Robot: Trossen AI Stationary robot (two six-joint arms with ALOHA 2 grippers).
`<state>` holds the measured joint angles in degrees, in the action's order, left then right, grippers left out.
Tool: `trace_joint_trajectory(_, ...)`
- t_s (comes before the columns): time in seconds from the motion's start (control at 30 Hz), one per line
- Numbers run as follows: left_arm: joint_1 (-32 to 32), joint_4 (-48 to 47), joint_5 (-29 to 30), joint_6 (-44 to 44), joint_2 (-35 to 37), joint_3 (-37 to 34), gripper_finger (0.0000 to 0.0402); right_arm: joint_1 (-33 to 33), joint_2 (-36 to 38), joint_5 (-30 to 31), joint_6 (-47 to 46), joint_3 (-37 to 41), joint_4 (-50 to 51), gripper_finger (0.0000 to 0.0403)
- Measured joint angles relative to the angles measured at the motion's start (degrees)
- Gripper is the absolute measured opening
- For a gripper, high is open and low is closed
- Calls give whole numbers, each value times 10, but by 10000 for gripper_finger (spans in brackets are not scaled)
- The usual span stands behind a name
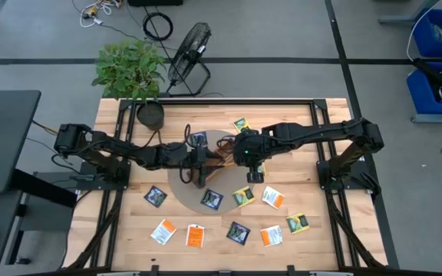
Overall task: Pick & Place Tea
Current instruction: Put the orange tea bag into the right section of the wooden organizer
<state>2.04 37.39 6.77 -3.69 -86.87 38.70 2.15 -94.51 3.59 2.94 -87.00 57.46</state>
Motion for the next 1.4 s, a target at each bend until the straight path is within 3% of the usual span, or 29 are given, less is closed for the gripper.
trace_joint_trajectory(0.87,0,-19,-15,15,0,0,161,-12,0,-2,5,0,-27,0)
trace_joint_trajectory(1.07,-13,-13,-6,18,0,0,154,-12,0,-33,5,0,-55,0)
trace_joint_trajectory(1.23,-16,-15,-4,30,0,0,109,-12,0,-41,6,0,-54,0)
trace_joint_trajectory(1.4,-15,-16,-5,30,0,0,19,-12,-1,-41,47,0,-58,13)
